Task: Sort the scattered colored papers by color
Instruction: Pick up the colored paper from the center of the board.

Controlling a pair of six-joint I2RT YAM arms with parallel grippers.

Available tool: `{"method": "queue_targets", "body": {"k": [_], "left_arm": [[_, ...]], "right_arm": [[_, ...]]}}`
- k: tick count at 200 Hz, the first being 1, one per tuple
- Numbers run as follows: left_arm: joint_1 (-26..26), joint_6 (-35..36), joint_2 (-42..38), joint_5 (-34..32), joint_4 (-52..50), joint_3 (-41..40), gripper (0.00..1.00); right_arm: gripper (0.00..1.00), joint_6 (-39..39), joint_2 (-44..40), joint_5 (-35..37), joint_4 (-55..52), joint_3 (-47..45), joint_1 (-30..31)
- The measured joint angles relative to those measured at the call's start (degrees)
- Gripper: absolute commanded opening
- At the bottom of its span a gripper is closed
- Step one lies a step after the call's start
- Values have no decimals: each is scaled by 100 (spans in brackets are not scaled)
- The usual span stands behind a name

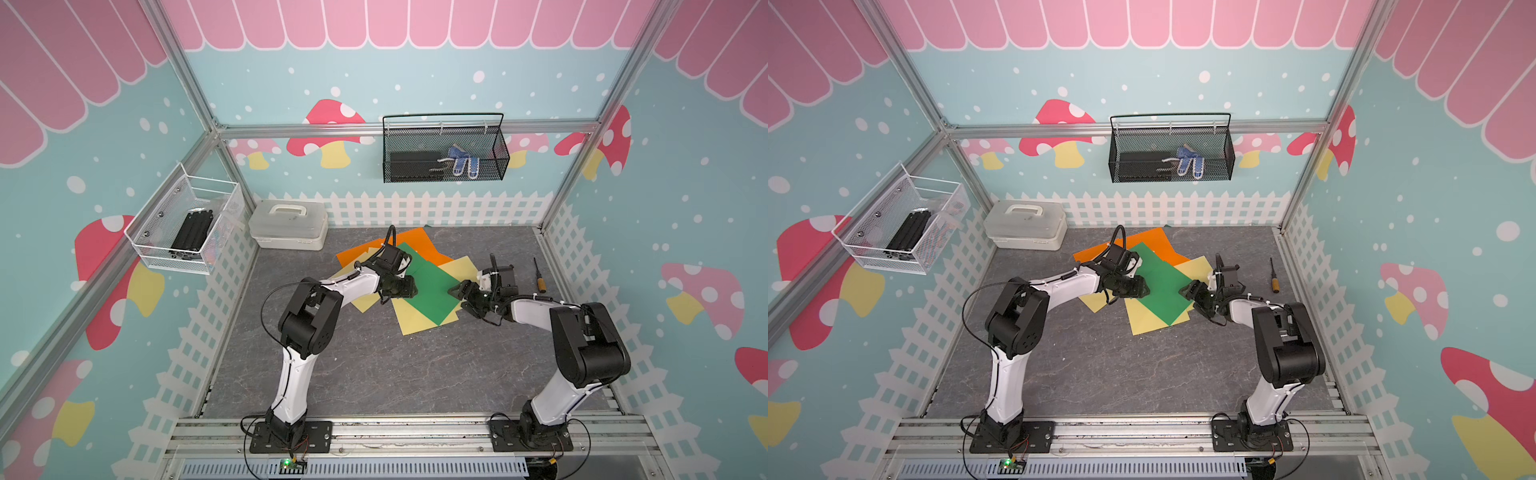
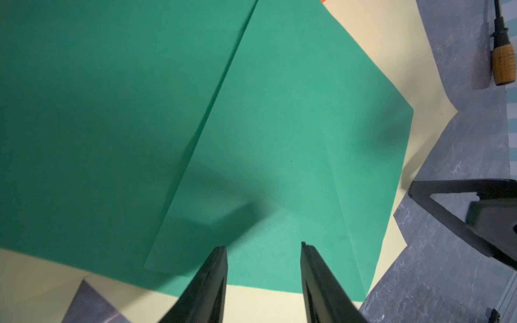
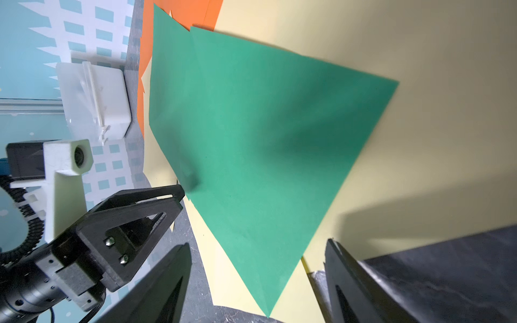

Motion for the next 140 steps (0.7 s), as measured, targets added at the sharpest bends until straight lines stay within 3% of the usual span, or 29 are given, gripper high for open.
{"method": "queue_targets", "body": {"k": [70,140], "left_arm": [[0,-63,109,-20,61,-46,47],[-2,-90,120,-15,111,-52,47]], "right_arm": [[78,2,168,-66,140,0,-101],[78,251,575,-503,1019,0,-153]]}}
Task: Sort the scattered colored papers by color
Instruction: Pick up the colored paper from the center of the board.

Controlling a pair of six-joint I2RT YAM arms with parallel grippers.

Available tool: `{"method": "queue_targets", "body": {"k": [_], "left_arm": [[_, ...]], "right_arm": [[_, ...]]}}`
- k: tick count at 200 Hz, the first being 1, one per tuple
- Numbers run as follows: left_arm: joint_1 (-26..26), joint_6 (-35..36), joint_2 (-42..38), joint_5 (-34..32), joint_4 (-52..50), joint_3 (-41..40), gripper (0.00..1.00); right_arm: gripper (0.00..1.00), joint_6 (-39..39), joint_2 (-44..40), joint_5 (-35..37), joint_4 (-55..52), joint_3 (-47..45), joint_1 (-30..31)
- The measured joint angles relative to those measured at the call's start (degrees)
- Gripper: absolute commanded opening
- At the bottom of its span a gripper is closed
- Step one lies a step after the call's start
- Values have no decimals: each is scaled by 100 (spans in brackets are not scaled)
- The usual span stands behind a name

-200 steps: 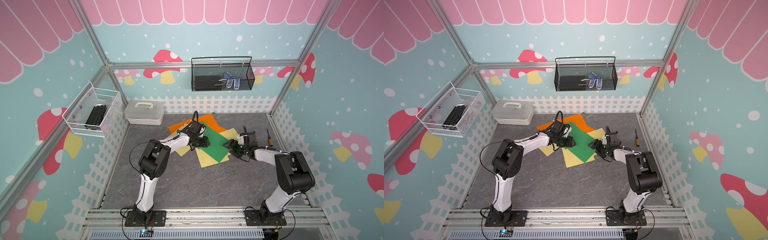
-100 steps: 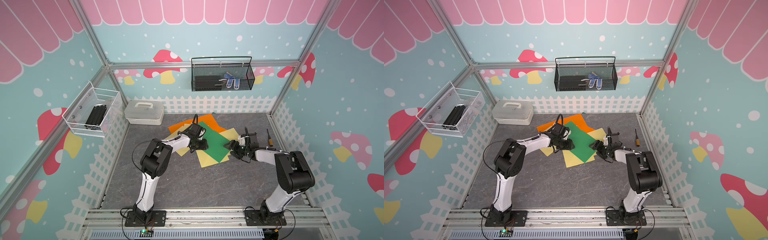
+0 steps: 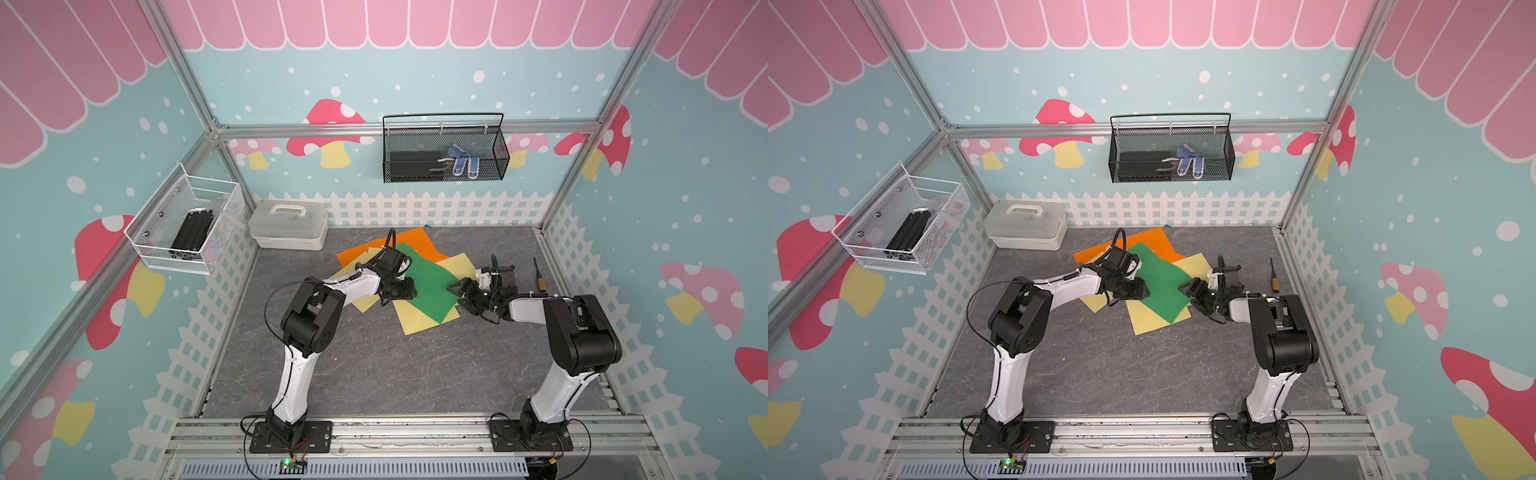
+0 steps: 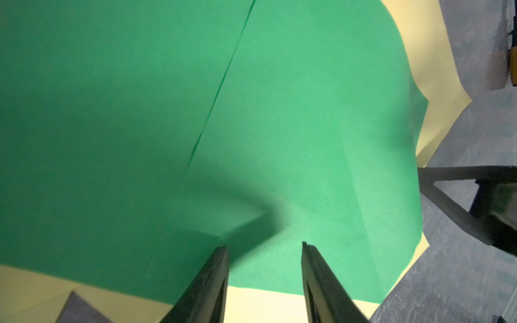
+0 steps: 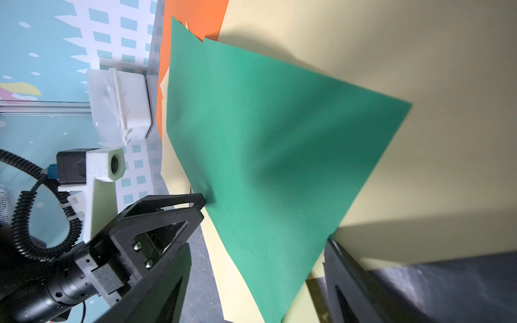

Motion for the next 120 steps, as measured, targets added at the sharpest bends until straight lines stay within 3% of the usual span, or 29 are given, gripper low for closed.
{"method": "queue_targets", "body": {"k": [67,120], "left_arm": [[-31,-15,42,4,138,0,47],[-33,-17,44,4,151,0,47]], "right_arm": [[77,308,195,-208,557,-50,-2],[78,684,-179,-192,662,-476,0]]}}
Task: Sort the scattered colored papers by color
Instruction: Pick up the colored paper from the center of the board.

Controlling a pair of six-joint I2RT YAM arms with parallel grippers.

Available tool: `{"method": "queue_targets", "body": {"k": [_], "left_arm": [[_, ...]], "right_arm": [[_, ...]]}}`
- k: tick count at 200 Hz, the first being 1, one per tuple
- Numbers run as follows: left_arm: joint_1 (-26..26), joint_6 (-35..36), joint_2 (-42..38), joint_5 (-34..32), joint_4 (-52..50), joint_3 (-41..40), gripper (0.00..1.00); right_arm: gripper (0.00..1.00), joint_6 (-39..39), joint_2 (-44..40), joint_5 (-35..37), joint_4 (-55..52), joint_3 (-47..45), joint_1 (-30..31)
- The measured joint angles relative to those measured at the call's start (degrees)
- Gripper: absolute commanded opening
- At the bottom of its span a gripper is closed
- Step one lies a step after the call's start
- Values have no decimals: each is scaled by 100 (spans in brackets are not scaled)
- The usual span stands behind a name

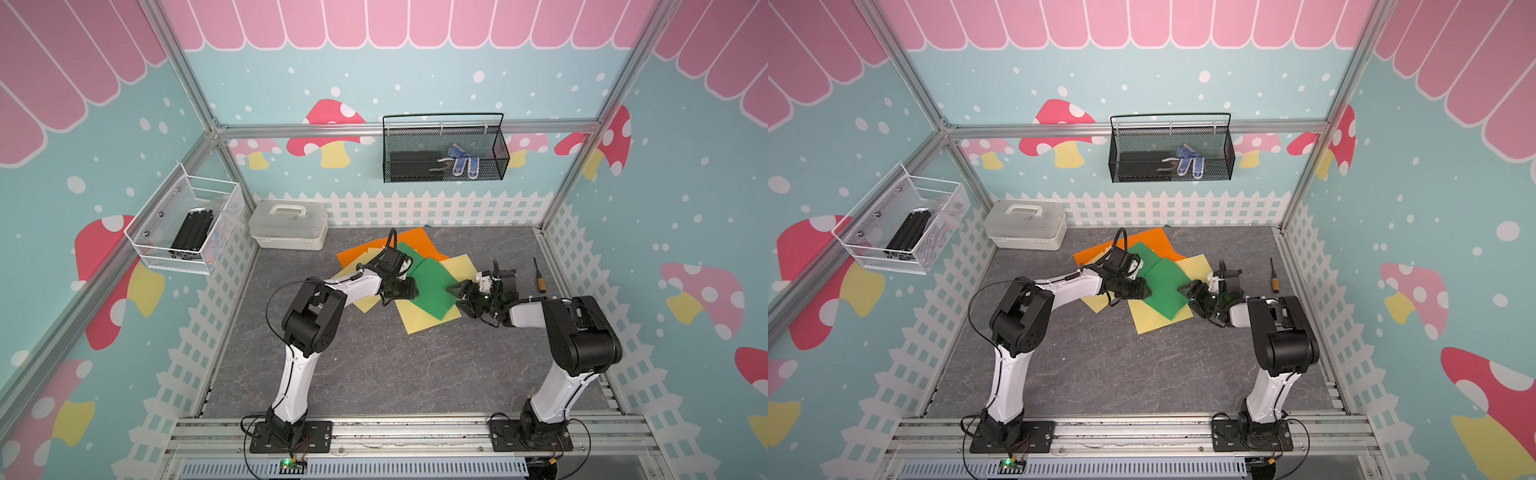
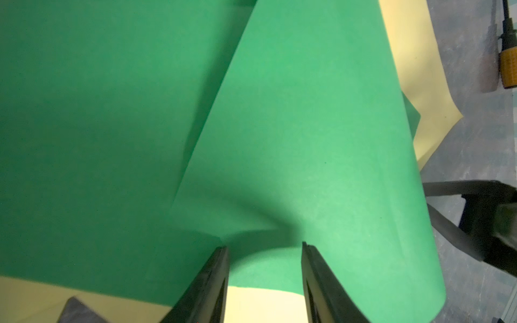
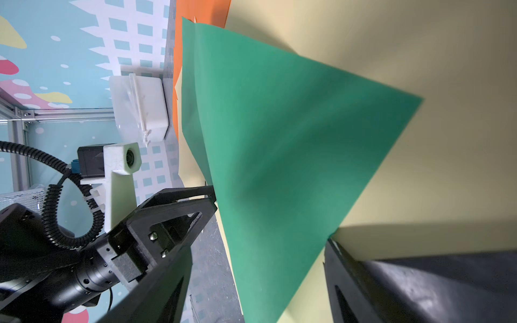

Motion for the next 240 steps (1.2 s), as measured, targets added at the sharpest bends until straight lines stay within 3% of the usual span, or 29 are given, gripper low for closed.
{"method": "queue_targets", "body": {"k": [123,190,240], "left_arm": [[-4,-39,11,2,17,7,47],[-37,-39,83,26,120,66,47],[-37,-39,90,39,136,66,47]], "right_arm": [[79,1504,188,-326,1818,-435,11],[79,2538,1097,-306,3471,-334,24],[78,2765,1161,-151,4059,-337,24]]}}
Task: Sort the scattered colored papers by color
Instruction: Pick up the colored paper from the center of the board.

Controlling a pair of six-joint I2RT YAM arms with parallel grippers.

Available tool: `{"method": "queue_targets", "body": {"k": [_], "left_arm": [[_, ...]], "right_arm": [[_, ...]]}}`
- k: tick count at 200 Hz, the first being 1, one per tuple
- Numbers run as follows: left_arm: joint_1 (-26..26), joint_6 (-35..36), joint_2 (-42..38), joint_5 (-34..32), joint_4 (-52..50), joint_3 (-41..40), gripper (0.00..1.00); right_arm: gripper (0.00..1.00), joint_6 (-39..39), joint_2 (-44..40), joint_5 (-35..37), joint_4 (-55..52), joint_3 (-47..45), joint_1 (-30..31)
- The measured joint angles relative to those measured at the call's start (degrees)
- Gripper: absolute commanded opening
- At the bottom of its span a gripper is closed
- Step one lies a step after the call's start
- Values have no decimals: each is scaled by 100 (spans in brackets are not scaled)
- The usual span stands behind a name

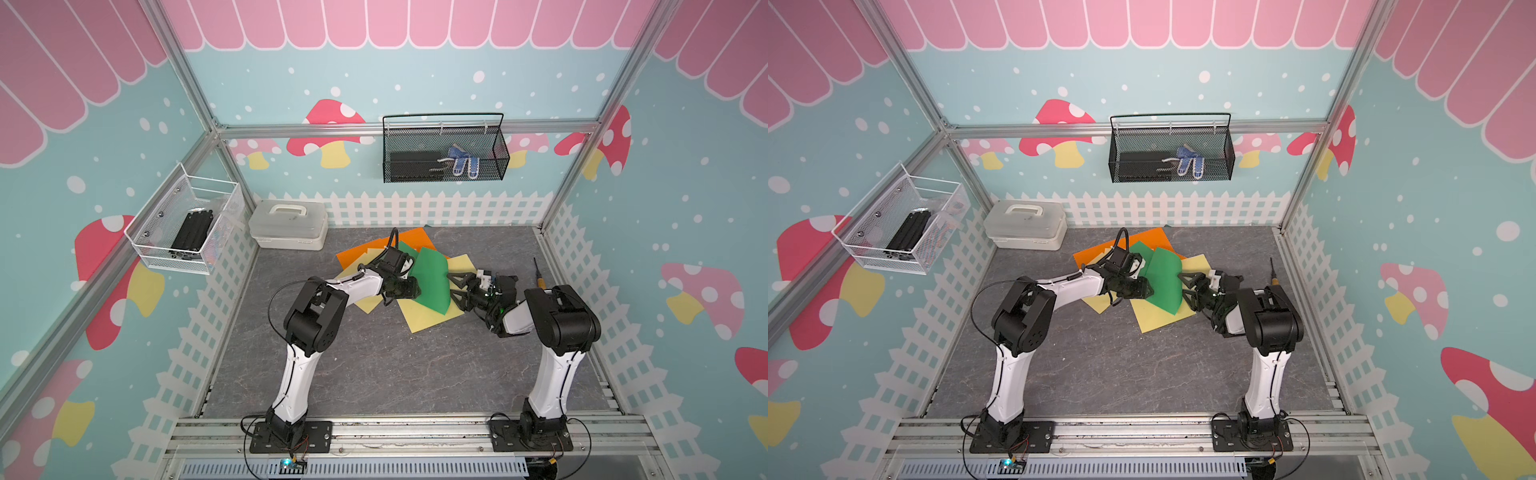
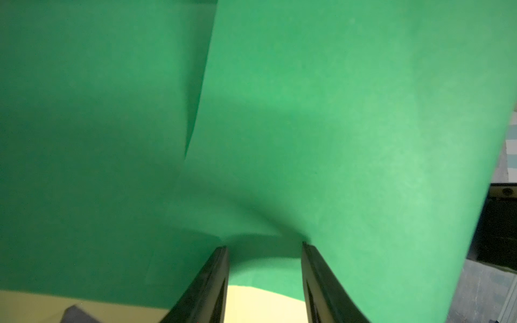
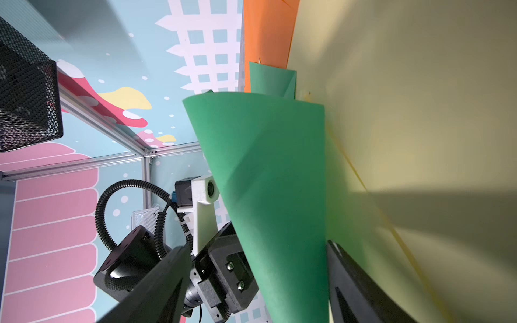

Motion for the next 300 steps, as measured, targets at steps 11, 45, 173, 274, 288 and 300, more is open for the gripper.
{"method": "queue_targets", "body": {"k": [11,45,173,274,288,300], "left_arm": [[0,0,0,0,11,0,47],[-2,0,4,2,17,0,47],[-2,-2,7,0,22,0,46],[-13,-42,2,2,122,-31,46],[-13,-46,-7,2,149,-50,46],[-15,-46,-17,4,192,-83,46]], "right_arm": [[78,33,0,59,125,-7,0],[74,81,0,131,299,-22,0],[42,-2109,-1342,262,-3849,706,229],[24,-3383,-1139,903,-6255,1451,597],[21,-3462,-1139,990,-6439,1517,632],[16,-3526,-1139,1062,-6566,1591,658]]}}
